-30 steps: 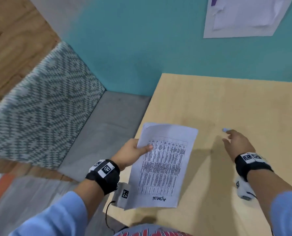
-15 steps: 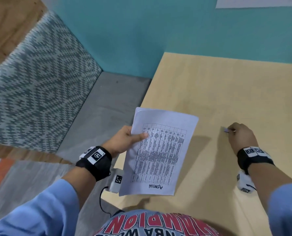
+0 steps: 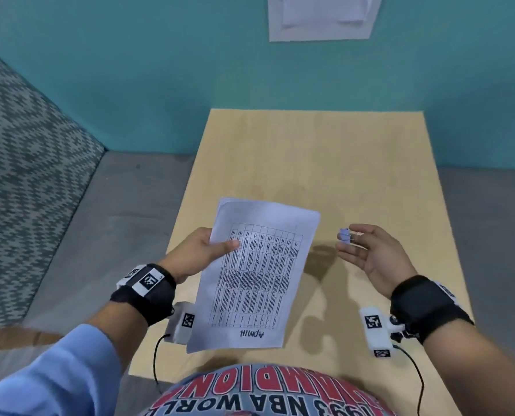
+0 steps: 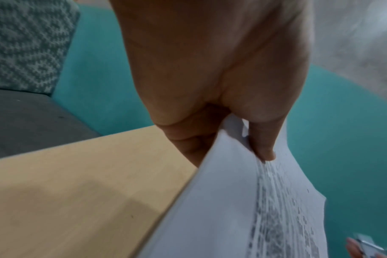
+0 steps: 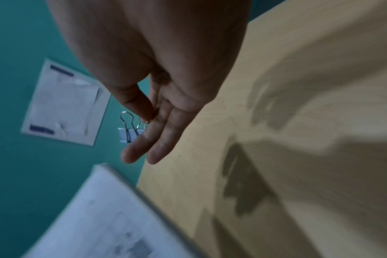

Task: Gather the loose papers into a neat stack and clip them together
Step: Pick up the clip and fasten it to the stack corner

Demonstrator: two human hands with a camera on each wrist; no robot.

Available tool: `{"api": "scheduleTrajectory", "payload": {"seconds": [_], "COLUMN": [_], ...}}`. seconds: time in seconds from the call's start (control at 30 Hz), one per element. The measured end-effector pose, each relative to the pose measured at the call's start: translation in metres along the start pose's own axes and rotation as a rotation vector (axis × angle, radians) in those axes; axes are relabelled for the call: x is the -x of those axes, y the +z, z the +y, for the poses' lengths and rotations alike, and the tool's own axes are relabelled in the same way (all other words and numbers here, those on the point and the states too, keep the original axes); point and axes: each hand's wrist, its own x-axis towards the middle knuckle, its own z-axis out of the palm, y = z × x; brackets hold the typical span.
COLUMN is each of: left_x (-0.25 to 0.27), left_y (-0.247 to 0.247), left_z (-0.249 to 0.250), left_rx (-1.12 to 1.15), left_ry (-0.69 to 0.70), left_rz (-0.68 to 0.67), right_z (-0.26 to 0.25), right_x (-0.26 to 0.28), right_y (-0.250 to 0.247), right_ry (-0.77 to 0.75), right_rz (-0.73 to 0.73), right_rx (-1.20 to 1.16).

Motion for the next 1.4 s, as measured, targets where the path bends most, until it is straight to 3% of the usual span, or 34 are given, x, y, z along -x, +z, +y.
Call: {"api": "scheduleTrajectory", "payload": {"seconds": [0.17,0.27,0.57,0.7,0.83,1.07,1.4], "left_x": [-0.004,-0.005,0.015,0.023,0.030,0.049,0.070], "left_y": [0.027,0.034,0.050,0.058,0.059,0.054,0.054], "left_z": [0.010,0.011,0.028,0.031,0.033,0.047,0.064], "left_rx": [-0.028,-0.020,-0.077,-0.164,-0.224,-0.282,-0.350], "left_ry": [0.014,0.004,0.071,0.164,0.252,0.369,0.503], "left_rz": [-0.045,-0.048,-0.074,-0.071,-0.071,-0.060,-0.009], "right_z": [-0.013,-0.017,-0.038,-0.047,-0.059,-0.068,-0.077], "right_x": [0.029,0.044,0.097,0.115,0.131,0.141,0.154], "right_y": [-0.008,-0.011,0.006,0.017,0.030,0.035,0.037], "right_ry": [0.032,-0.032,-0.289,-0.559,-0.776,-0.767,-0.708], "right_rz": [-0.040,-0.064,-0.131,-0.106,-0.119,-0.092,-0.172], "right_rx": [-0.177,-0.133,0.405,0.768,0.814,0.765,0.728]}}
